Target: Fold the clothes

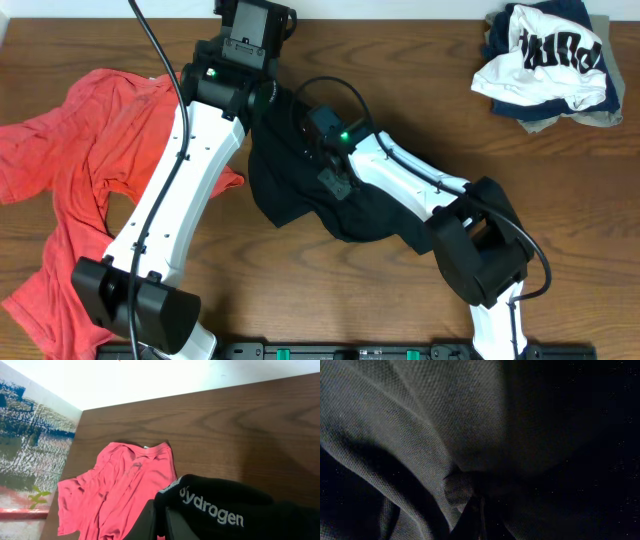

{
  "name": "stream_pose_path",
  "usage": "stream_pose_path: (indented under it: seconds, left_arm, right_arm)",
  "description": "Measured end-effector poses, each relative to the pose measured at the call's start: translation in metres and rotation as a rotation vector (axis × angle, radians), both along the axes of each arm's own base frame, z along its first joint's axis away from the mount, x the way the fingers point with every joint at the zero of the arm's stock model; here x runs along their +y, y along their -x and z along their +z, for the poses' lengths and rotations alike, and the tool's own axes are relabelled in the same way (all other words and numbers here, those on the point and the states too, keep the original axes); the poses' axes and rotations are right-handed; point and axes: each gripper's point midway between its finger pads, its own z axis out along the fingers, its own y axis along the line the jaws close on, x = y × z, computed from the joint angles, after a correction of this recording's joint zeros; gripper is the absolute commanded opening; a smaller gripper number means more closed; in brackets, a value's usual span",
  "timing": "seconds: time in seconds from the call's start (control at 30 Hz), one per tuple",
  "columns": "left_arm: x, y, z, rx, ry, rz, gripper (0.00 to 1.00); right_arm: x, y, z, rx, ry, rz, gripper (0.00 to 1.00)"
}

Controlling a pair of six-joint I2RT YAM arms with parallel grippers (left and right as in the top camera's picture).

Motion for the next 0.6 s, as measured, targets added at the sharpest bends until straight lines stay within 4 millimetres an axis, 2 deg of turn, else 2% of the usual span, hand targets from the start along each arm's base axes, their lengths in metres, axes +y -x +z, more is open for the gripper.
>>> stream_pose_path:
  seconds: [0.1,0.2,0.3,0.4,0.5,0.6]
  left_arm:
    - [0.0,0.0,0.0,0.0,0.0,0.0,0.06]
    - [0.0,0.0,0.0,0.0,0.0,0.0,0.06]
    - [0.0,0.0,0.0,0.0,0.0,0.0,0.06]
    - [0.0,0.0,0.0,0.0,0.0,0.0,0.06]
    - [0.0,0.0,0.0,-0.003,0.001,0.0,0.06]
    - [-0.001,-0.006,0.006,-0.039,0.013,0.003,0.06]
  right_arm:
    - [-0.004,-0.011,0.018,-0.01,-0.022,-0.056,0.01]
    - [-0.017,-0.034,0.062,-0.065,-0.082,-0.128,0.01]
    - [-0.043,-0.06,0.125,-0.171,-0.166,-0.217,0.01]
    - [-0.084,-0.079,0.193,-0.308,-0.255,-0.314,0.01]
    - [-0.117,-0.082,0.234,-0.387,-0.316,-0.376,0.01]
    - [-0.146,-0.084,0.254,-0.421,-0.371,-0.429,0.01]
